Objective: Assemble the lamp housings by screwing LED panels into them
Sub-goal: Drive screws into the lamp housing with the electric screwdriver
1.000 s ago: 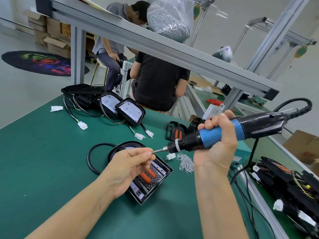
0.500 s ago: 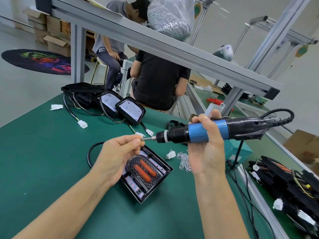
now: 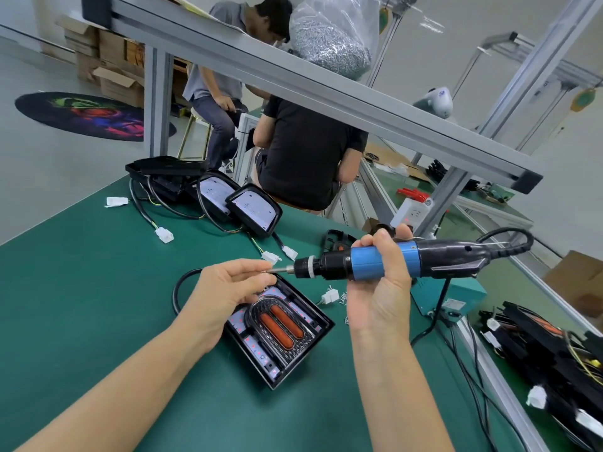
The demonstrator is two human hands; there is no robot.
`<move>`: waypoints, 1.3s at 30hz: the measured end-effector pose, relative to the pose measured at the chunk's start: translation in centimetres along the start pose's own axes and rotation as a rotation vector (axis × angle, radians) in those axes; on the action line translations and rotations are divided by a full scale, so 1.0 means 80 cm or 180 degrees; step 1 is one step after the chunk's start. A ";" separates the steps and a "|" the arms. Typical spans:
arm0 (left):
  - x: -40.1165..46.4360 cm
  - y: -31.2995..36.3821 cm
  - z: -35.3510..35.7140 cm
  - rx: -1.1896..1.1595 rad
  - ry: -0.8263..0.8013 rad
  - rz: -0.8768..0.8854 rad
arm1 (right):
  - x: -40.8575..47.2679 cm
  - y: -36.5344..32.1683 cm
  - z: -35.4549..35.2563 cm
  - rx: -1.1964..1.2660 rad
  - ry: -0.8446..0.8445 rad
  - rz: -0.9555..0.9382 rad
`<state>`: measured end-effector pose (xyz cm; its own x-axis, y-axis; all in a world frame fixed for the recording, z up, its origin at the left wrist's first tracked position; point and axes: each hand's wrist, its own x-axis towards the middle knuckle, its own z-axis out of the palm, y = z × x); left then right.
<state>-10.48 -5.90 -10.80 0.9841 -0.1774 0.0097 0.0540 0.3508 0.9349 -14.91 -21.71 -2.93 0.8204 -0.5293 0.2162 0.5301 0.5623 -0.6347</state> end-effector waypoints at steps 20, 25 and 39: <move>0.038 -0.020 -0.044 0.3806 0.0812 -0.0279 | 0.031 0.039 -0.012 -0.1019 -0.0253 -0.0089; 0.038 -0.028 -0.040 0.3873 0.0996 -0.0146 | 0.033 0.043 -0.011 -0.1138 -0.0281 -0.0139; 0.038 -0.039 -0.036 0.3606 0.1133 0.0117 | 0.042 0.050 -0.012 -0.1271 -0.0331 -0.0113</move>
<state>-7.16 -4.90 -14.68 0.9833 0.1442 0.1113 0.0204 -0.6946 0.7191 -10.27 -21.84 -5.47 0.8312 -0.4655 0.3040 0.4505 0.2433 -0.8590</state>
